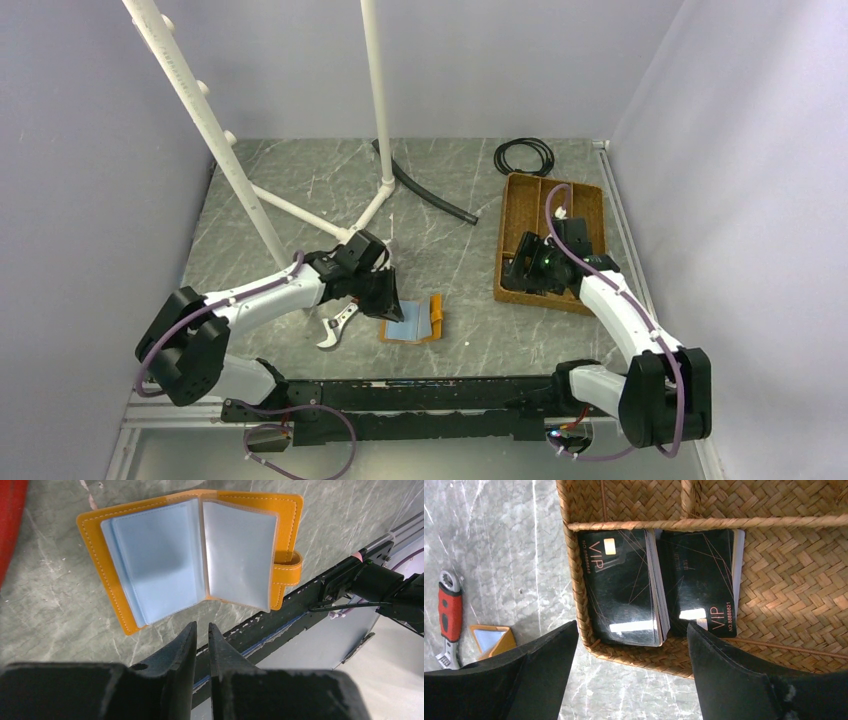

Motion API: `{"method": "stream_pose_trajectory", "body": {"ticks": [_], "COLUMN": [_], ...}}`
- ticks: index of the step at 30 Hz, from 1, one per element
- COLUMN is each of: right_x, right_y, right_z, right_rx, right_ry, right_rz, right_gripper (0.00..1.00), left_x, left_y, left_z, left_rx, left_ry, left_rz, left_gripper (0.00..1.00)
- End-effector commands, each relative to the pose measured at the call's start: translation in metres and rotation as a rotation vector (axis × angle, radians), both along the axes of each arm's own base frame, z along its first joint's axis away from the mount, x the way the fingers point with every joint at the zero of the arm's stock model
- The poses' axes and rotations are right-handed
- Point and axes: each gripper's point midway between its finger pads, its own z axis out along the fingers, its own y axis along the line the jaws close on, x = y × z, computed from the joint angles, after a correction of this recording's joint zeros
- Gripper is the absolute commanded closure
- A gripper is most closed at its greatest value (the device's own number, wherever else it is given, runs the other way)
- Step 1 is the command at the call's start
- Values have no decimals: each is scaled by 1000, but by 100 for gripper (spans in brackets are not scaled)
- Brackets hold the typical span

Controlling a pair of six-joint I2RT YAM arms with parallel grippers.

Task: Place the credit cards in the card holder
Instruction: Open the card holder at the center of the board, then pick up the credit card from the storage box.

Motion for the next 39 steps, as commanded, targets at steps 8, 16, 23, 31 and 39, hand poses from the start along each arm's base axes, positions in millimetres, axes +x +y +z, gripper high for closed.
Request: {"method": "stream_pose_trajectory", "body": {"ticks": [8,16,23,31,39], "right_x": [7,8,9,8,16], "right_y": [14,16,19,7,14], "right_z": [-4,6,16,3,2], "right_rx": [51,60,74,14,42], "right_ry": [-29,-71,-104,-56,-73], "right_rz": [97,123,127,84,124], "right_gripper": [34,51,58,46,44], "left_x": [4,3,2,1,0], "left_y": [-26,-30,-33,-35,-34], "left_z": [8,5,5,3,4], "left_rx": [-41,-43,-40,-39,-35], "left_ry": [-13,-4,-4,0,-1], "left_rz": [-47,-51,-59,-66,-67], "left_gripper": [81,81,81,81,81]}}
